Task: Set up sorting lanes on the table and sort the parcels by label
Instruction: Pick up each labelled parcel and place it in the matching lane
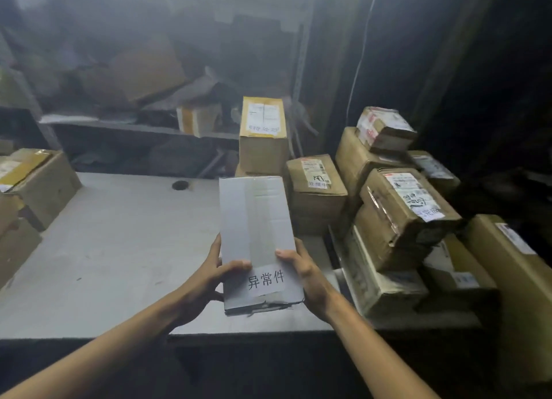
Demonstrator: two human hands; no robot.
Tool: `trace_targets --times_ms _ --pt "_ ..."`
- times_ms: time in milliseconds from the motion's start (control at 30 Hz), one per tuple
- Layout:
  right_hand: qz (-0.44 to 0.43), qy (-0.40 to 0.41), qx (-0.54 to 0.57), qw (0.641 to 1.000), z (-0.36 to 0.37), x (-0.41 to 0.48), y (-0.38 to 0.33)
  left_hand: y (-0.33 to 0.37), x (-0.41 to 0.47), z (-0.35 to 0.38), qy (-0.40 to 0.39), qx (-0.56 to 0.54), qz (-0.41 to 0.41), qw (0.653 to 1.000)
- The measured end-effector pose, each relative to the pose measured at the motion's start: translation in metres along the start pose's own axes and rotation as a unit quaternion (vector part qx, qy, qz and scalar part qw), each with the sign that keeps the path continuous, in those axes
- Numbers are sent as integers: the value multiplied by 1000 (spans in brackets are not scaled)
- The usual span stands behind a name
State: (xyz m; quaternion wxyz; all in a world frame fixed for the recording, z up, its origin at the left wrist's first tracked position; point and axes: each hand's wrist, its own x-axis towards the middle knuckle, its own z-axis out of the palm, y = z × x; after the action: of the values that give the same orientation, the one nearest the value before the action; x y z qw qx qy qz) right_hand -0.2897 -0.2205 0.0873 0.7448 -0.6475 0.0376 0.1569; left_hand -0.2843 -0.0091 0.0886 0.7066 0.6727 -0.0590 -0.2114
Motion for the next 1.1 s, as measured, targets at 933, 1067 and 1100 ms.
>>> trace_targets --times_ms 933,1067,1100 --pt "-124 104 -80 984 -299 -147 -151 125 109 326 -95 7 67 993" --pt "-140 132 -78 978 -333 -146 -156 131 135 359 -131 26 79 988" --pt "-145 138 -73 977 -341 -146 -159 131 142 368 -135 24 78 987"
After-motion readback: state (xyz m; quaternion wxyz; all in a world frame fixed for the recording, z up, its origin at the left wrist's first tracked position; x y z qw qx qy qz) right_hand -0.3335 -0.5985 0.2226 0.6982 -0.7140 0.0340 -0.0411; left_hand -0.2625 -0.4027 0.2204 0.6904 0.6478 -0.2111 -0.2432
